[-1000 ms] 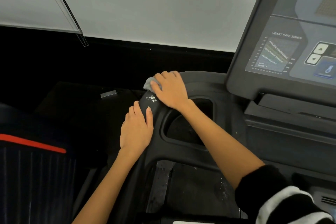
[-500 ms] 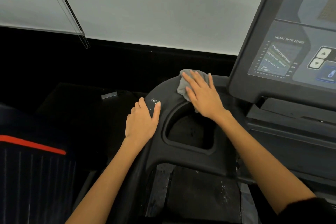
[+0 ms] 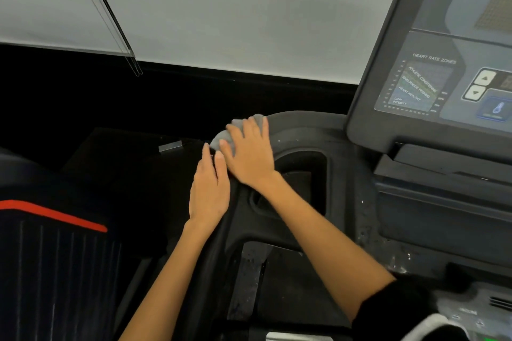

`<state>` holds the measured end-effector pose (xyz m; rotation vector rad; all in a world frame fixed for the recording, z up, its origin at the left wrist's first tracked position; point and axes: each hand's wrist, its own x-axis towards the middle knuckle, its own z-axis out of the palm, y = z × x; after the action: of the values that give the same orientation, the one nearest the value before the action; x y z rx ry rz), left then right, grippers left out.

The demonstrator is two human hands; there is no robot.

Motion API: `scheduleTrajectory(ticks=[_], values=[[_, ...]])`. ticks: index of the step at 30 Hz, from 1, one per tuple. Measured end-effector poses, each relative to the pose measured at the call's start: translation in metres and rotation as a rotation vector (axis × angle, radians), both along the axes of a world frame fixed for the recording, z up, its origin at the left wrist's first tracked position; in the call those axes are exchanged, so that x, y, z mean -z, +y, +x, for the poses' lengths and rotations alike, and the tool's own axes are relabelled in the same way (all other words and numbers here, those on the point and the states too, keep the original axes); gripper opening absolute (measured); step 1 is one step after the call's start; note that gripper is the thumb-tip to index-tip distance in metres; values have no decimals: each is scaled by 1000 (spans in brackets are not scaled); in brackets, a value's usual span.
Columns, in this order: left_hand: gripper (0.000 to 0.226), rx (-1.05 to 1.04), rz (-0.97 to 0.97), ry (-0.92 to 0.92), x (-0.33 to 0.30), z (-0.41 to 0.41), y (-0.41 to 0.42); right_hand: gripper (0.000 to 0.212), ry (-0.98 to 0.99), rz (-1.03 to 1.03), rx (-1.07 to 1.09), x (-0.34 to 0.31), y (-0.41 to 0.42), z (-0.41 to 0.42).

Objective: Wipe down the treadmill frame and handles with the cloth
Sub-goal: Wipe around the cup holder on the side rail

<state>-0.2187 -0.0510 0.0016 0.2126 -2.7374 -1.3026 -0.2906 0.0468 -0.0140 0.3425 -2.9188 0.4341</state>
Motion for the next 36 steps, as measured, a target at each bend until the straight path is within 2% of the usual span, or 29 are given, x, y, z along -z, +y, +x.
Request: scheduleTrajectory(ticks=[3,9,12,14,17,19,24,28,31,36], values=[[58,-82,143,89,-1,8,-4,51,-11,144,-201,6,-25,24],[60,-79,77,161,7,19,-10,52,33,60,-583,11,11,36],[59,-51,106,154,5,19,-9,57,16,186,-633,7,42,21],[57,-38,116,123,3,19,-7,59,3,278,-594,4,61,9],[56,-31,69,46,1,19,-5,65,-88,306,-470,-2,86,-8],[58,-25,18,16,2,17,-4,67,-155,268,-396,-6,101,-18],[67,17,-102,-26,10,14,-5,53,-257,85,-206,-14,134,-28],[65,40,-116,-77,9,13,-6,53,-260,4,-55,-15,149,-22],[60,60,-113,-143,6,14,-6,55,-283,-148,82,-15,146,-15],[59,35,-93,-150,4,12,-3,60,-298,-49,172,-11,133,-17]])
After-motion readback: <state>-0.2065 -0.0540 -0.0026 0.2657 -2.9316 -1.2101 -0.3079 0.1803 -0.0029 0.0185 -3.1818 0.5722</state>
